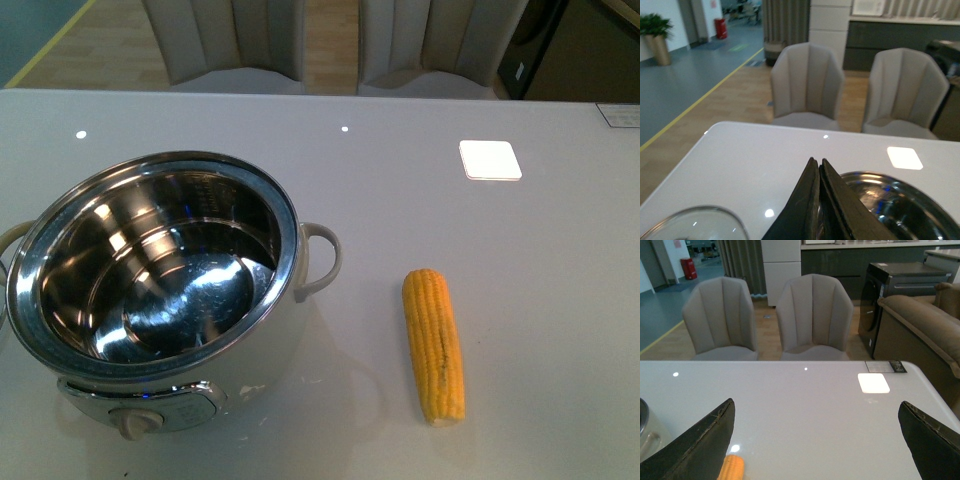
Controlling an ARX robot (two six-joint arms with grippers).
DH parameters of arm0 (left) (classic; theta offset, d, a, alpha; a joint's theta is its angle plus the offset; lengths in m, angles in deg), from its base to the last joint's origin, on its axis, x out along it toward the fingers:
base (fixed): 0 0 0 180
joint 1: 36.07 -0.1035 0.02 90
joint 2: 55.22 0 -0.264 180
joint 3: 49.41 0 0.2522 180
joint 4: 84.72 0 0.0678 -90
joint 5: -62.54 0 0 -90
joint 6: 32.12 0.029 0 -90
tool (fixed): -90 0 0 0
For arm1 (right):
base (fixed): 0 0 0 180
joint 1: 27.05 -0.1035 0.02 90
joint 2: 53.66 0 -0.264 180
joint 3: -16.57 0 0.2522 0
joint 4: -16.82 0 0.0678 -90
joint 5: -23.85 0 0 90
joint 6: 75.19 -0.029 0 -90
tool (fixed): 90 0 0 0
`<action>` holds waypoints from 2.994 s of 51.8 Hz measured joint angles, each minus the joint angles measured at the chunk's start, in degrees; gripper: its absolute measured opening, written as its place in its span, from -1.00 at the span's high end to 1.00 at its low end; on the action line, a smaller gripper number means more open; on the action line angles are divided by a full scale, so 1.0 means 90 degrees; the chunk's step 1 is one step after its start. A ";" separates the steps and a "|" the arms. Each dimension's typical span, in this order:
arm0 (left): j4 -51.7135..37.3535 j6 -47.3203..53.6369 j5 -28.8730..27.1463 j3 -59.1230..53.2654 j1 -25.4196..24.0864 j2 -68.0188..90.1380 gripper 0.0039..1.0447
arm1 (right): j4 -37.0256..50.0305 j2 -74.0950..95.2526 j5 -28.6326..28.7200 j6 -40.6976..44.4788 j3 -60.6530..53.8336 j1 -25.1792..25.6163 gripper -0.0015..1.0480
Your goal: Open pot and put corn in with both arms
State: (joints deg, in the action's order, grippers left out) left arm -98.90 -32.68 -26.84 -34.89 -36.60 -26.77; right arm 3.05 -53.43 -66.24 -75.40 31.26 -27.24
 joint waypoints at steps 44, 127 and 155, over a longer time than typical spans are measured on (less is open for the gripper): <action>0.2458 0.0002 -0.0070 0.0000 0.0041 -0.2378 0.94 | 0.0000 0.0000 0.0000 0.0002 0.0000 0.0000 -0.83; 0.3096 0.0015 -0.0070 0.0000 0.0044 -0.3121 -0.87 | 0.0138 0.6030 -0.0068 -0.1338 0.1209 -0.1564 -0.83; 0.3096 0.0015 -0.0073 0.0000 0.0044 -0.3121 -0.87 | 0.2637 1.1264 -0.0753 -0.1353 0.2892 -0.2569 -0.83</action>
State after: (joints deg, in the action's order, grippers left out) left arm -71.03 -32.54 -27.49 -34.89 -36.21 -54.86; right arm 26.78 47.95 -73.02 -87.57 57.29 -50.36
